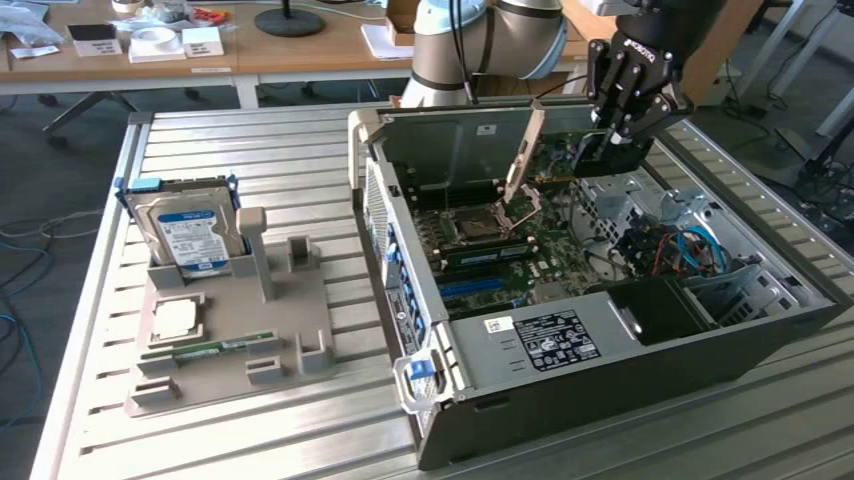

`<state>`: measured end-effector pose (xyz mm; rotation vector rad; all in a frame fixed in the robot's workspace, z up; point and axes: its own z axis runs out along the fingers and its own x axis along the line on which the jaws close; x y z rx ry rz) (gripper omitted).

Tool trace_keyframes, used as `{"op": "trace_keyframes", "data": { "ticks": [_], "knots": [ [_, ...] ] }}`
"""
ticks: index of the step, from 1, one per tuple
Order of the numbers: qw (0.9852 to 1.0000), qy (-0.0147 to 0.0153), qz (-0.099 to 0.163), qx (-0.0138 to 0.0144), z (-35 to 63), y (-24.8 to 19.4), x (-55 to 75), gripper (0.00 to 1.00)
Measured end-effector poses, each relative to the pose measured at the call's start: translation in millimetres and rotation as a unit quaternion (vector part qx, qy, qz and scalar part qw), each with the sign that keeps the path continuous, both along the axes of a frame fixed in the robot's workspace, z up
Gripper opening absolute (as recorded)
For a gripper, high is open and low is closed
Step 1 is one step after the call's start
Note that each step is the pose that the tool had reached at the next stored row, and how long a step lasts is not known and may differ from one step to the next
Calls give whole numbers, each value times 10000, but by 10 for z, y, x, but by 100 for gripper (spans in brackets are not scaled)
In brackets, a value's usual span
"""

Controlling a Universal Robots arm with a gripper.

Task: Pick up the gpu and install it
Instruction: 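Insert the gpu into the slot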

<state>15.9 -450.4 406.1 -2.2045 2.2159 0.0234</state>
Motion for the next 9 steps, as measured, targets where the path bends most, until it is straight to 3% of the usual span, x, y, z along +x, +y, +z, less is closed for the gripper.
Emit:
{"op": "trace_keyframes", "data": {
  "ticks": [9],
  "knots": [
    [10000, 0, 0, 0, -58, 0, -15, 27]
  ]
}}
